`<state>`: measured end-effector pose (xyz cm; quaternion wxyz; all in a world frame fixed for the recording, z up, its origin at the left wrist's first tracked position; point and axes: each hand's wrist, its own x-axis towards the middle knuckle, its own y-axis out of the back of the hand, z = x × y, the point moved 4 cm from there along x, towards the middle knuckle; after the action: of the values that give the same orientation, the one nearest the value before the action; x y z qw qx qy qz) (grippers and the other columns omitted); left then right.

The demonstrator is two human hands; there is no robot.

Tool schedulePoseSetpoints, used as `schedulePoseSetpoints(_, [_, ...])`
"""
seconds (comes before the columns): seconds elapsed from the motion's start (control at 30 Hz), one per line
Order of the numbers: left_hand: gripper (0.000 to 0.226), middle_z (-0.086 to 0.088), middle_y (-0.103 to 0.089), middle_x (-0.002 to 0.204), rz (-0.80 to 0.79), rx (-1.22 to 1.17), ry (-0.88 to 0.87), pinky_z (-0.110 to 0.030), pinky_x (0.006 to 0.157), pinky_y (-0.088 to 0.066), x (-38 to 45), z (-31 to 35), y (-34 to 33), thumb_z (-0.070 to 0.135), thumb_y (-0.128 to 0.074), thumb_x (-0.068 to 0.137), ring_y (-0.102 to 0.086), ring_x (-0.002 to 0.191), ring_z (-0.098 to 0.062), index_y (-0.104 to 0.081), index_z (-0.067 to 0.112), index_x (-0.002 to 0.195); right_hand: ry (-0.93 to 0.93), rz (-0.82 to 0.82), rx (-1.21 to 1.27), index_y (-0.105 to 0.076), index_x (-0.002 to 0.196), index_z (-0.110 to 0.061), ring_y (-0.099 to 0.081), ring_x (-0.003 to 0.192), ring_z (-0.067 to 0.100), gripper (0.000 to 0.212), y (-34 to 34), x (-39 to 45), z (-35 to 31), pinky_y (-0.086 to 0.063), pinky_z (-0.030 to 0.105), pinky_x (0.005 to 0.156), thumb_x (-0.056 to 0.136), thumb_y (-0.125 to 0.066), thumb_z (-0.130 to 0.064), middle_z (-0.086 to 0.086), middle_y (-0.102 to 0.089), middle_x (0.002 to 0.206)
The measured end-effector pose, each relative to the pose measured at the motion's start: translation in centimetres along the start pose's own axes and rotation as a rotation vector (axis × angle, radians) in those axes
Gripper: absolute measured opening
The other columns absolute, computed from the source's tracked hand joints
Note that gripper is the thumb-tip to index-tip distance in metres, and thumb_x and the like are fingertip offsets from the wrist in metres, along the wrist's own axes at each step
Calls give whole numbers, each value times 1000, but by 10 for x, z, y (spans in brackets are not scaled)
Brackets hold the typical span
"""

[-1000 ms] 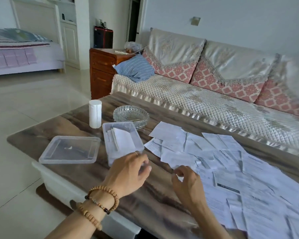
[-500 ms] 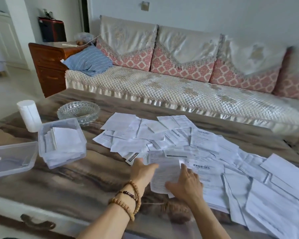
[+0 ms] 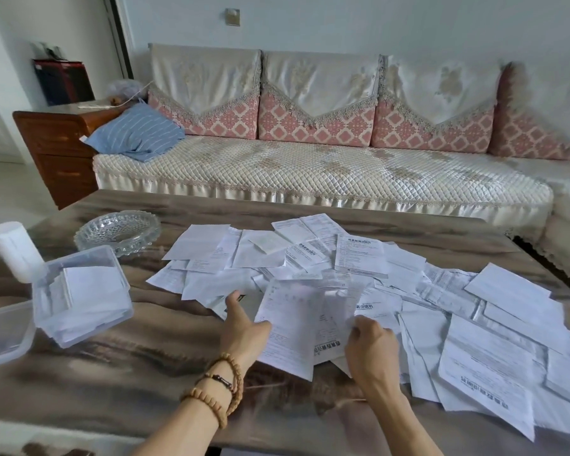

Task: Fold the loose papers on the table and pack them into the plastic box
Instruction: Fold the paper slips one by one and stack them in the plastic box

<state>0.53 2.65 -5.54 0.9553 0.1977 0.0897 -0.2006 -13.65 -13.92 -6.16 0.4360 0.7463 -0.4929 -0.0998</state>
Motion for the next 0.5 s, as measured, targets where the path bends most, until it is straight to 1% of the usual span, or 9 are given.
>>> schedulePoseSetpoints(0.07, [59,-3,-59,92,11,-1,-32,-31,56,-51,-1,-6,16,3,-60,86,-59,69,-19,-33,32,130,50,78,62,-35,50,-20,-40,48,31,45,5,-5,-9,-29,34,46,81,-52,7,1,-40,45])
schedulePoseSetpoints(0.1, [51,-5,-62,94,30,9,-59,-33,57,-52,1,-10,23,3,-60,85,-62,72,-22,-40,31,123,103,112,82,-33,51,-22,-37,44,27,47,7,-9,-16,-24,31,43,80,-54,9,-2,-37,44])
schedulePoseSetpoints(0.17, [27,1,-65,97,47,102,-110,-32,60,-51,1,-15,37,4,-61,87,-65,83,-24,-58,25,103,234,111,98,-41,55,-15,-38,40,24,38,4,-17,-38,-20,25,40,75,-57,12,1,-45,46])
schedulePoseSetpoints(0.23, [11,2,-69,94,7,93,-126,-23,66,-48,-9,-17,44,16,-61,91,-66,92,-22,-71,18,85,374,52,54,-42,58,-14,-41,38,26,33,-6,-30,-65,-23,25,38,66,-59,14,4,-49,49])
schedulePoseSetpoints(0.27, [23,-3,-72,93,-67,14,-111,-24,69,-49,-14,-18,42,30,-60,94,-67,91,-24,-74,14,83,426,-10,1,-42,60,-15,-43,37,27,33,-13,-39,-77,-23,27,37,63,-61,12,4,-51,50])
schedulePoseSetpoints(0.33, [50,-13,-75,95,-278,-259,-23,-36,80,-56,-25,-21,38,55,-51,94,-71,91,-29,-76,12,88,507,-116,-64,-45,62,-16,-47,38,28,25,-31,-58,-97,-25,28,36,62,-62,4,2,-53,53])
schedulePoseSetpoints(0.37, [54,-15,-75,96,-340,-363,24,-40,82,-56,-28,-23,34,57,-48,94,-71,90,-29,-76,11,93,519,-151,-50,-47,63,-15,-50,41,28,19,-37,-64,-100,-29,30,37,66,-60,-1,3,-55,54])
schedulePoseSetpoints(0.43, [46,-16,-75,90,-345,-358,70,-35,73,-57,-26,-31,34,45,-54,96,-71,83,-26,-75,5,95,530,-256,33,-54,70,-15,-57,55,27,9,-49,-77,-100,-44,36,48,79,-52,-16,5,-61,63])
schedulePoseSetpoints(0.5, [21,-9,-76,84,-167,-237,56,-32,66,-57,-16,-42,39,21,-61,93,-70,78,-21,-74,5,95,460,-458,184,-63,81,-13,-60,68,20,29,-48,-86,-96,-50,37,66,87,-52,-38,5,-67,74])
